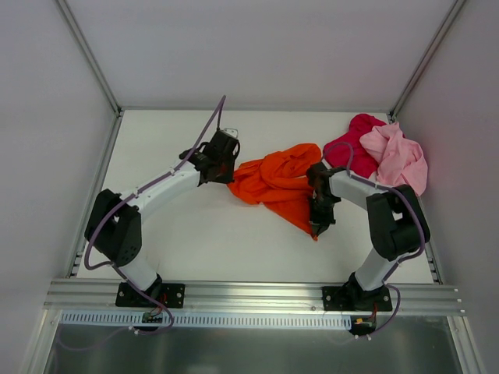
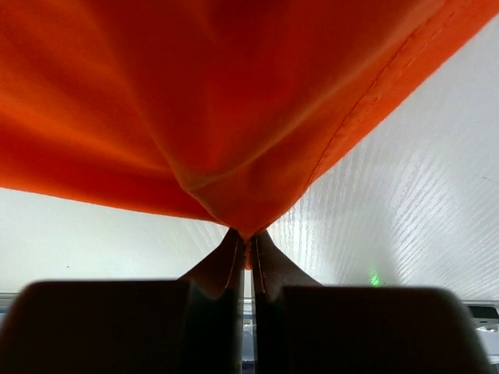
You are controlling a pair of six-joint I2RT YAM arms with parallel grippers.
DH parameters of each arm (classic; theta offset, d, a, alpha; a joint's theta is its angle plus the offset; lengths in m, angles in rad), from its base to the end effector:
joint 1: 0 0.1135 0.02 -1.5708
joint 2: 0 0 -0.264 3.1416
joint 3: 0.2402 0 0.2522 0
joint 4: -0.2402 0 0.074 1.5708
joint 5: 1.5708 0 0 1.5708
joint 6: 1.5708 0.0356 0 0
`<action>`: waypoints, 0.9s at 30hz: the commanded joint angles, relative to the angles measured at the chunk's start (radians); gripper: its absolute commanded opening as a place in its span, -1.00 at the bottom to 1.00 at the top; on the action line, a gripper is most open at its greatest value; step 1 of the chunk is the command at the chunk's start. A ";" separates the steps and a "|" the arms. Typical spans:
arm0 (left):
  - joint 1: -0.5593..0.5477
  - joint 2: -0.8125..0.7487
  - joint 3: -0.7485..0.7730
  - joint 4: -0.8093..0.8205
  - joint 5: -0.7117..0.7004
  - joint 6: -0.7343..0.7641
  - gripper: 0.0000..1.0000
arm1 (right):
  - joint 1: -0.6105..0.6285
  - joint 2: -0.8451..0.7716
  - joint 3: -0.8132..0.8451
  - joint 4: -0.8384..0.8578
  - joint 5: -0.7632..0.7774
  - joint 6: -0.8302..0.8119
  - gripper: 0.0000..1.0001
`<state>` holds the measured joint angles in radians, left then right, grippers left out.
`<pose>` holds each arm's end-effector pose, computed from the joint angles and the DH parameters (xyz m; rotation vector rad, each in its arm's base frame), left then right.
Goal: Fold and stack the t-shirts
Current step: Flatten out the tshirt
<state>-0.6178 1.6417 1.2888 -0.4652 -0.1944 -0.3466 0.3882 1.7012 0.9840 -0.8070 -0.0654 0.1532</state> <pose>0.3005 -0.2051 0.2690 0.2308 2.3700 -0.2305 0.2615 0.1095 0.1501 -0.3671 3.0902 0.1175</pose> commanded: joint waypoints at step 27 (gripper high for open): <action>0.049 -0.416 0.187 0.066 -0.506 0.050 -1.00 | -0.170 0.203 1.041 -0.445 0.636 0.002 -0.98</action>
<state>-0.5816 1.2854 1.4734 -0.4671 -0.5545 -0.3401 0.2684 1.9591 2.0529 -1.2510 0.4534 0.0940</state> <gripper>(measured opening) 0.014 0.032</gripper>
